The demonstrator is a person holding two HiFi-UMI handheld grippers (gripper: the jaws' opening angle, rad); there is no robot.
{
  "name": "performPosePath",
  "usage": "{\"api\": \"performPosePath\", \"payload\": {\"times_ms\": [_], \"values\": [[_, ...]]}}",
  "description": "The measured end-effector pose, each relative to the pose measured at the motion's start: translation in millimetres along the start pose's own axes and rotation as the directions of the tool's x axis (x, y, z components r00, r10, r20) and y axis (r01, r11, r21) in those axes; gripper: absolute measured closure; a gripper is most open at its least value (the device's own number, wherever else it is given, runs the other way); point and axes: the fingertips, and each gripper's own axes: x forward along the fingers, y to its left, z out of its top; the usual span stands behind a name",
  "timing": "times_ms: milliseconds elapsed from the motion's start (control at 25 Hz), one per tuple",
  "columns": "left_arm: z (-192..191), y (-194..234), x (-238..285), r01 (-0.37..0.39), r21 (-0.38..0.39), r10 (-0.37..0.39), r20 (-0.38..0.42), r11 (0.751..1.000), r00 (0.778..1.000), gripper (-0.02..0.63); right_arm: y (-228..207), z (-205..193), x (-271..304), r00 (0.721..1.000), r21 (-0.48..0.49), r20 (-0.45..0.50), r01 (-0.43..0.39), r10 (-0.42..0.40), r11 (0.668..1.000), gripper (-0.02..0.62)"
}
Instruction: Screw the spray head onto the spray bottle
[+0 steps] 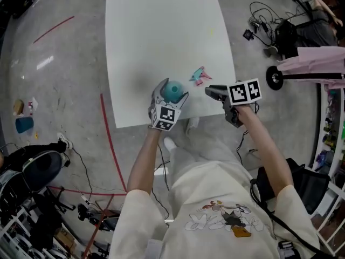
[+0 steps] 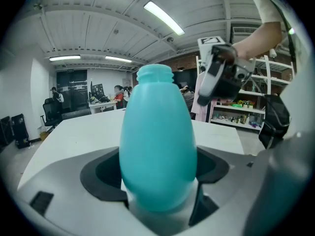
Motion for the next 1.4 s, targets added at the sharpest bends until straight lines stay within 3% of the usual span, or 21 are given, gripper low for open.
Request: {"api": "performPosePath", "payload": {"times_ms": [160,320,600,800,920,1080,1160,1240,1320,1400], "values": [[-2.2,1.0,-0.4,0.0,-0.001,0.0,-0.003,1.0,1.0,0.195,-27.6,6.9,50.7,0.968,-0.004,-0.237,0.081,-0.079,0.997,0.46],[-4.0,4.1,-1.1,0.0,-0.004,0.0,-0.003,1.0,1.0,0.195,-45.3,12.2,74.1,0.925,0.001,-0.343,0.174,-0.163,0.985,0.449],[-2.5,5.3,-1.7,-0.005,0.001,0.005,0.001,1.0,1.0,0.195,-63.2,-1.9,88.7,0.857,-0.031,-0.449,0.267,-0.252,0.963,0.449],[-2.6,4.1,-1.5,0.005,0.01,-0.005,-0.003,1.0,1.0,0.195,-67.3,-6.9,91.8,0.83,-0.044,-0.487,0.286,-0.27,0.957,0.453],[-3.9,6.5,-1.9,0.004,0.011,-0.004,0.0,1.0,1.0,0.195,-67.0,-5.4,93.7,0.834,-0.051,-0.488,0.266,-0.256,0.963,0.463],[-7.2,5.2,-1.0,0.011,0.0,-0.011,-0.018,1.0,1.0,0.195,-60.6,-3.5,90.3,0.886,-0.016,-0.421,0.205,-0.193,0.979,0.465],[0.5,3.3,-5.2,0.036,-0.035,-0.037,-0.035,0.999,0.999,0.195,-38.2,9.6,77.4,0.943,-0.044,-0.308,0.12,-0.128,0.992,0.465],[25.8,5.1,-18.7,0.056,-0.086,-0.059,-0.032,0.995,0.998,0.195,-1.1,33.6,48.4,0.991,-0.107,-0.132,0.023,-0.037,0.994,0.465],[58.3,10.8,-33.9,0.053,-0.095,-0.057,-0.037,0.994,0.998,0.195,38.0,63.5,3.9,0.997,-0.197,0.056,-0.034,0.046,0.98,0.465],[85.2,11.8,-46.9,0.054,-0.067,-0.059,-0.065,0.996,0.996,0.195,78.1,90.8,-47.2,0.966,-0.31,0.222,-0.057,0.13,0.949,0.465]]}}
